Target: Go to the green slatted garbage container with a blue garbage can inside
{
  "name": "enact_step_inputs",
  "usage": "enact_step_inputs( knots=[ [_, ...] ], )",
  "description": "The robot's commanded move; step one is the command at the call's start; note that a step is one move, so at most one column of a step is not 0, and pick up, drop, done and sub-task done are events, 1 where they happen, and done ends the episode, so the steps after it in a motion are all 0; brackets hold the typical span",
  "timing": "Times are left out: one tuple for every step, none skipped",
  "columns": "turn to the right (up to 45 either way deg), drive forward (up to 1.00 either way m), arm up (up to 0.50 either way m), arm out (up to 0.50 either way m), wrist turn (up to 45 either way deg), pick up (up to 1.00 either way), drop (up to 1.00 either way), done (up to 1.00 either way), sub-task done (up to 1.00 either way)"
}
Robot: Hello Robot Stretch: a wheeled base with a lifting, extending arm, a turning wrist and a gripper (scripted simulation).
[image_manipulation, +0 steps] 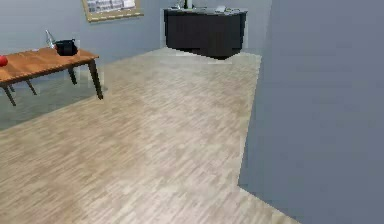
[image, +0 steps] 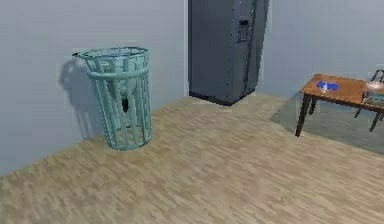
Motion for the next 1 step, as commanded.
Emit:
enact_step_inputs(
  knots=[
    [0.0,0.5,0.0,0.0,0.0,0.0,0.0,0.0,0.0]
  ],
)
